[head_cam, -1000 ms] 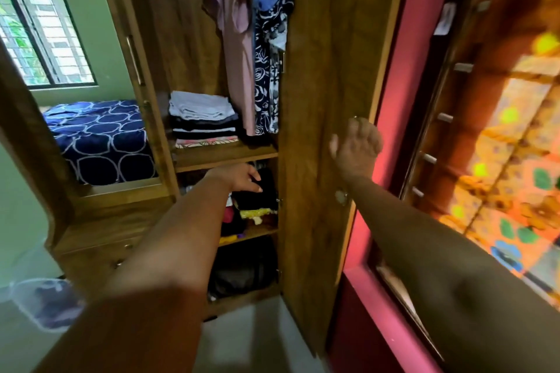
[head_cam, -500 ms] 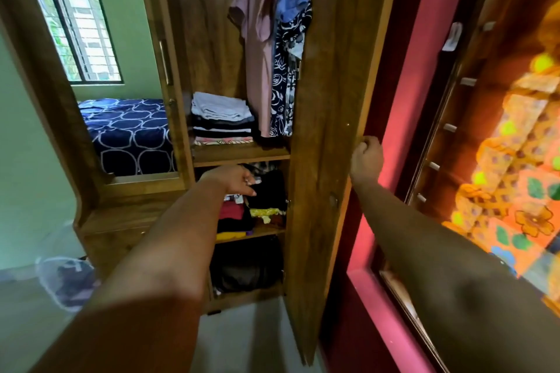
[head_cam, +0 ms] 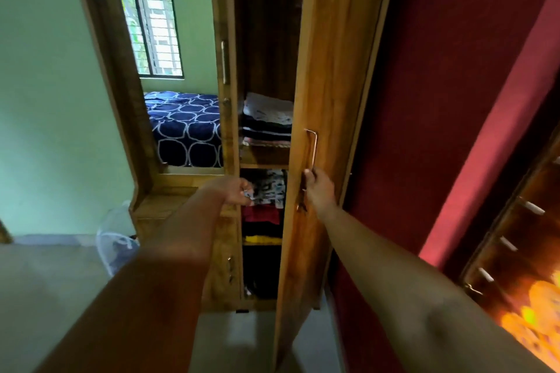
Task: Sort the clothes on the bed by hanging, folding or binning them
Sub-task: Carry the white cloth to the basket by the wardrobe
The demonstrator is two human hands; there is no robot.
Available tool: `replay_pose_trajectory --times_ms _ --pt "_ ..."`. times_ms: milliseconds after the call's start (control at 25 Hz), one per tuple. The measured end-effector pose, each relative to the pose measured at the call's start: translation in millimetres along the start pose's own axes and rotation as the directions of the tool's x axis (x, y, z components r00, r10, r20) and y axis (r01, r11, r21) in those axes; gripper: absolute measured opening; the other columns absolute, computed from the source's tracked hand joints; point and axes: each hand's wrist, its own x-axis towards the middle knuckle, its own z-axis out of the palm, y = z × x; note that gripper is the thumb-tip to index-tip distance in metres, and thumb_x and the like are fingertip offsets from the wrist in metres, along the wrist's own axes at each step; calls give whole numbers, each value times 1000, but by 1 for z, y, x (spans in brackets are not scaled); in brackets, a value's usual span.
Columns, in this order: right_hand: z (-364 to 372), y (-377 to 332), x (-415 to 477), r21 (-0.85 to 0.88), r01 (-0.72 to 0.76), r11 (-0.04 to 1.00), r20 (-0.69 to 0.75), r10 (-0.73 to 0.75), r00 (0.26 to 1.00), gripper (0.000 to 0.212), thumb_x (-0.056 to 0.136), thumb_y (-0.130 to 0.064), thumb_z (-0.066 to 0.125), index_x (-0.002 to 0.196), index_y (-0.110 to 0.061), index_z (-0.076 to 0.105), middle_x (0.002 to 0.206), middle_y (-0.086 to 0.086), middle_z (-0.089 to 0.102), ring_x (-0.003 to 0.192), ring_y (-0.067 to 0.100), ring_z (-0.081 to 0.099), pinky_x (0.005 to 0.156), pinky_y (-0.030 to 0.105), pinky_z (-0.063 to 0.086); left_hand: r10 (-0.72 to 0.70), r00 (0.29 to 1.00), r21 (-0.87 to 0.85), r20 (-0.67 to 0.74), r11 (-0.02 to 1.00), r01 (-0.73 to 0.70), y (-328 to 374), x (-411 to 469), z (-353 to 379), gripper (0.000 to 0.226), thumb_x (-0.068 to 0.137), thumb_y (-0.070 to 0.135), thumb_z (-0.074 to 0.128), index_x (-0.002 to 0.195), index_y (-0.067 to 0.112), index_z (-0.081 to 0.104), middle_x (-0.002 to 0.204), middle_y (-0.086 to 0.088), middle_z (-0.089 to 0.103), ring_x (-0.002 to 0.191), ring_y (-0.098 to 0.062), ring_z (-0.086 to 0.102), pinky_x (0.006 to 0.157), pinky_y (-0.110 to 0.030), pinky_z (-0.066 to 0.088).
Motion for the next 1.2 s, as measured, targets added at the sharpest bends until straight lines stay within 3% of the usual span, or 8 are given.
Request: replay_pose_trajectory --times_ms 120,200,280,520,720,880,1000,1200 --pt "36 -33 40 -98 91 991 87 -83 993 23 97 -20 52 115 -9 59 113 9 61 103 22 58 82 24 44 -64 998 -15 -17 998 64 -31 15 -9 37 80 32 73 114 21 64 111 2 64 102 -14 58 86 -25 42" --pt "61 -45 68 -167 108 980 151 -82 985 23 96 -16 53 115 -6 61 111 9 63 89 15 58 65 10 41 -57 998 7 -33 998 57 -45 33 -22 38 82 34 71 116 22 62 113 0 65 105 -17 59 88 -27 43" --pt "86 -50 96 -207 93 974 177 -56 983 22 97 -14 51 114 -6 63 110 11 64 78 10 54 52 7 36 -50 997 25 -55 998 51 -57 53 -35 40 83 38 69 120 26 59 113 2 63 107 -17 58 88 -28 43" --pt "146 -71 174 -315 75 946 173 -21 985 23 98 -14 49 114 -5 63 109 11 64 96 22 59 72 22 39 -73 992 -24 -103 997 70 -111 122 -64 36 77 41 71 111 39 60 100 13 62 100 -11 58 91 -38 48" --pt "184 -66 218 -303 33 952 90 -5 996 17 99 -15 46 96 -16 63 94 3 64 86 19 63 71 31 53 -63 993 -7 -104 998 63 -148 163 -71 41 79 42 68 118 36 57 109 10 62 101 -11 58 93 -39 48" --pt "189 -63 231 -341 54 939 71 -32 997 12 98 -18 49 96 -21 60 83 -3 59 74 10 60 62 24 51 -37 996 14 -83 999 38 -155 183 -76 39 83 37 66 121 31 58 113 6 63 106 -14 58 94 -37 47" --pt "195 -64 239 -379 25 925 24 -17 1000 13 97 -19 50 97 -19 63 86 0 62 80 15 64 73 34 57 -20 995 4 -100 1000 20 -153 187 -82 34 83 34 65 117 30 60 108 6 63 102 -12 58 93 -36 47" --pt "187 -62 231 -617 68 784 18 -72 997 20 95 -32 53 100 -14 60 96 4 61 94 19 60 80 32 51 -64 988 37 -138 997 69 -157 174 -87 35 79 42 60 111 28 62 102 5 66 97 -14 62 84 -36 50"
